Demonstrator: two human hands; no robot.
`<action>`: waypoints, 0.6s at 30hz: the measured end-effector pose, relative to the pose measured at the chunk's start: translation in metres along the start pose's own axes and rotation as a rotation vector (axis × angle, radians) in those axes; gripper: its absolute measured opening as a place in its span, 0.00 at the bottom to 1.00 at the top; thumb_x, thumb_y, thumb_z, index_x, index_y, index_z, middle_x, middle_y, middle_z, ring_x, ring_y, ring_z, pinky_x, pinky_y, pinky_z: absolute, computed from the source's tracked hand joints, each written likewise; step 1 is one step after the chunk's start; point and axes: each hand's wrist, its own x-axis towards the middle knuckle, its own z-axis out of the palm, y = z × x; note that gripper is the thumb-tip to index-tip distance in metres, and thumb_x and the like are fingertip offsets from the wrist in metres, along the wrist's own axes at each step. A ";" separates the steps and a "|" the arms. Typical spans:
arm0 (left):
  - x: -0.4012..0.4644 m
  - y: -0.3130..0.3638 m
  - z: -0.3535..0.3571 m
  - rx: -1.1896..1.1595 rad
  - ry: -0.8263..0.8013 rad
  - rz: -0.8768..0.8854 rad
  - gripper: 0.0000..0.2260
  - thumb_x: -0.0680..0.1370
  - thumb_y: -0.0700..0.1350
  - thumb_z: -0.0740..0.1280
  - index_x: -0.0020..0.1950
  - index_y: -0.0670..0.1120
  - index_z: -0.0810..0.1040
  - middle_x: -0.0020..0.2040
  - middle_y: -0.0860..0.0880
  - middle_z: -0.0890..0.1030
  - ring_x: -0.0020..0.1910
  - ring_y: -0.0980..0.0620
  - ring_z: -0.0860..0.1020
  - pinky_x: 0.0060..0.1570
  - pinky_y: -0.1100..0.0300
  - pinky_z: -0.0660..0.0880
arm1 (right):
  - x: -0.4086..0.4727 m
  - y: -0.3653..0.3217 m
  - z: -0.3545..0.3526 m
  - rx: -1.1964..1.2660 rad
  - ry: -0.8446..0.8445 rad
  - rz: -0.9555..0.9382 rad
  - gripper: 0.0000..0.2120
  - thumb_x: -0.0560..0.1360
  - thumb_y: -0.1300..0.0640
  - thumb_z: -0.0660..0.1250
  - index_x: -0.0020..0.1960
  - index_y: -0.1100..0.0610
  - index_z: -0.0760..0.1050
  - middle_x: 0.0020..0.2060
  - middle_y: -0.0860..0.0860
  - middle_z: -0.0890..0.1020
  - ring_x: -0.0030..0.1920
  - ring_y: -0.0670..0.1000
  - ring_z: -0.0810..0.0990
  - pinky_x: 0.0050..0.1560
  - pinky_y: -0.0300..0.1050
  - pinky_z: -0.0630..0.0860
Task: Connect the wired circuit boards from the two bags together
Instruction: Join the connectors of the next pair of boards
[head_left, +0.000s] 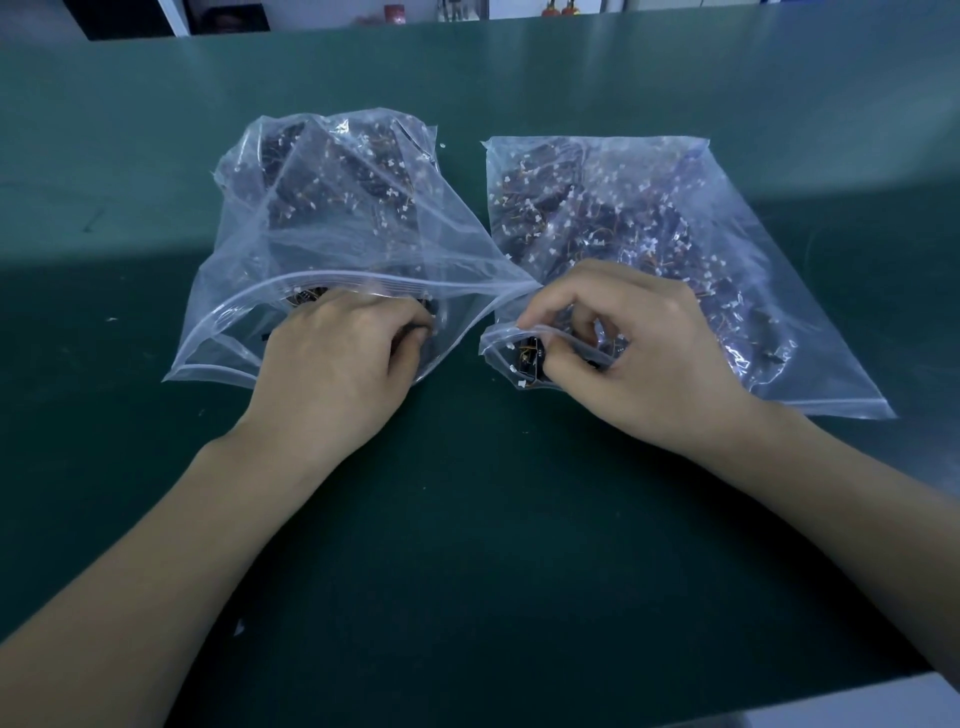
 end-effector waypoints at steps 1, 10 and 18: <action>0.000 0.000 0.000 -0.015 -0.007 0.012 0.08 0.82 0.53 0.67 0.55 0.55 0.85 0.45 0.55 0.82 0.49 0.47 0.80 0.45 0.55 0.69 | 0.000 0.000 0.000 0.001 0.000 -0.001 0.11 0.73 0.69 0.73 0.50 0.57 0.85 0.42 0.39 0.78 0.33 0.54 0.76 0.39 0.49 0.77; 0.000 -0.001 -0.003 -0.039 -0.034 -0.080 0.07 0.78 0.56 0.72 0.45 0.56 0.79 0.40 0.59 0.78 0.44 0.54 0.75 0.37 0.58 0.64 | 0.000 0.002 0.001 0.008 -0.005 -0.004 0.11 0.73 0.70 0.72 0.51 0.57 0.85 0.43 0.39 0.79 0.33 0.54 0.77 0.39 0.47 0.77; 0.002 0.001 -0.013 0.011 -0.108 -0.067 0.06 0.75 0.49 0.69 0.51 0.57 0.81 0.40 0.58 0.80 0.46 0.51 0.77 0.42 0.54 0.69 | -0.001 0.004 0.002 0.012 -0.009 0.018 0.11 0.73 0.69 0.72 0.51 0.56 0.85 0.43 0.42 0.80 0.33 0.54 0.77 0.38 0.48 0.77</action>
